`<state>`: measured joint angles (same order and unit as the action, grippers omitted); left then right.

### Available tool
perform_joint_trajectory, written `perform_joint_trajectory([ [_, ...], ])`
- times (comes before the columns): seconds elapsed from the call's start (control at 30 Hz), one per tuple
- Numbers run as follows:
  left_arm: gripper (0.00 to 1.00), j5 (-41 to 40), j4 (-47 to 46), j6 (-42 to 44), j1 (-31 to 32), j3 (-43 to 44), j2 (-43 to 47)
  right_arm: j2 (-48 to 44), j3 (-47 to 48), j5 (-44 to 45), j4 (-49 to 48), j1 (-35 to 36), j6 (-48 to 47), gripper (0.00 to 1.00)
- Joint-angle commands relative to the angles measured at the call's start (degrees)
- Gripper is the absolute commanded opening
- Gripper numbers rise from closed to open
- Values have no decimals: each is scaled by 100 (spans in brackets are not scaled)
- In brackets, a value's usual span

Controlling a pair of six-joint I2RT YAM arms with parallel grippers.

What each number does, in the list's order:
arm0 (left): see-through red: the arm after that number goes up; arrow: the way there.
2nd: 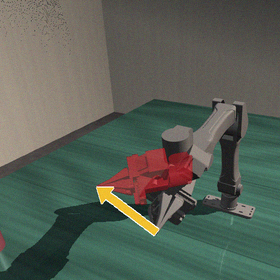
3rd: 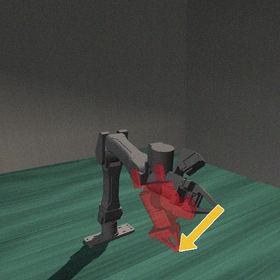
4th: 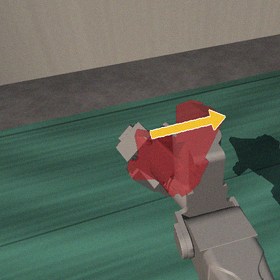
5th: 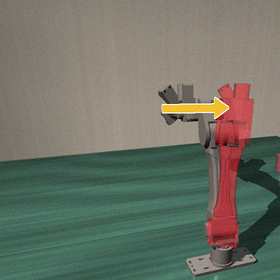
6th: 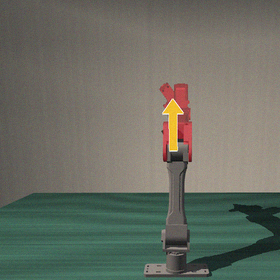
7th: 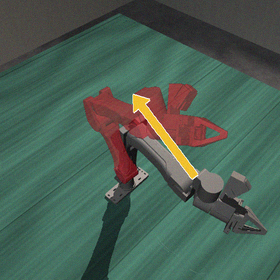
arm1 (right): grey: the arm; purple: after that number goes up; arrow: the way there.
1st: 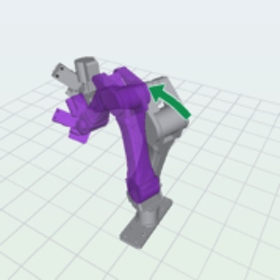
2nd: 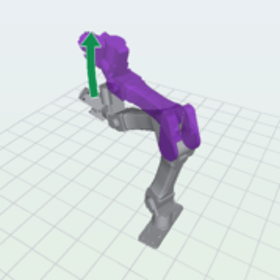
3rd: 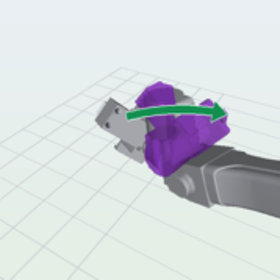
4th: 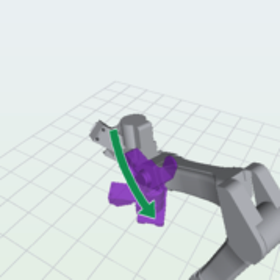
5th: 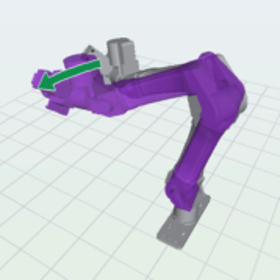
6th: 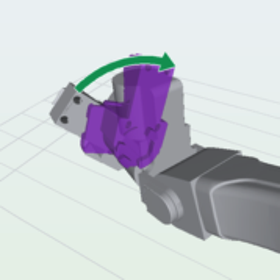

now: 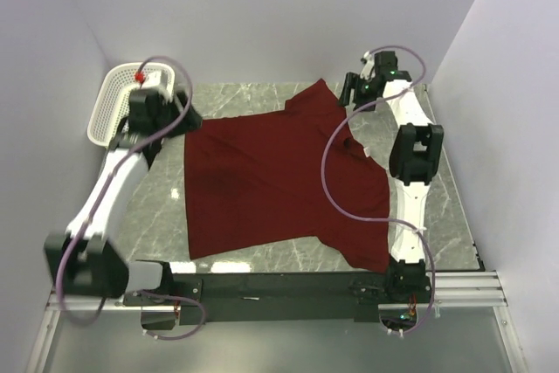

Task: Fold and stack the t-shirts
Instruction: Flatten the tshirt out

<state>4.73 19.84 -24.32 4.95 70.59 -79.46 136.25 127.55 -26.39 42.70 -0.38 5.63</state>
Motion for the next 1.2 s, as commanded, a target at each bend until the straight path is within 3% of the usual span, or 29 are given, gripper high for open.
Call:
perform_joint_trajectory([
  [0.0, 77, -358, -313, 146, -29, -1150, 1114, 173, 289, 661, 257, 55, 729, 76],
  [0.13, 82, -464, -323, 138, -38, -2310, 2030, 587, 613, 802, 414, 257, 712, 74],
  [0.33, 81, -456, -120, 6, -38, -2787, 2777, 702, 166, 679, 292, 311, 747, 65],
  [0.43, 81, -464, -138, -38, -38, -2831, 2927, 684, 156, 566, 292, 302, 616, 47],
  [0.57, 81, -438, -182, -47, -38, -2840, 2954, 404, -53, 469, 143, 302, 483, 15],
  [0.67, 80, -412, -147, -38, -38, -2814, 2919, -27, -308, 512, -77, 302, 317, 1],
  [0.8, 80, -368, -190, -47, -38, -2840, 2954, -1157, -1264, 294, -490, 319, -148, 0],
  [0.97, 80, -289, -217, -56, -38, -2857, 2998, -2565, -2897, -392, -692, 425, -1589, 0],
  [1.17, 80, -192, -234, -56, -38, -2866, 3042, -4209, -4945, -736, -35, 986, -3338, 0],
])
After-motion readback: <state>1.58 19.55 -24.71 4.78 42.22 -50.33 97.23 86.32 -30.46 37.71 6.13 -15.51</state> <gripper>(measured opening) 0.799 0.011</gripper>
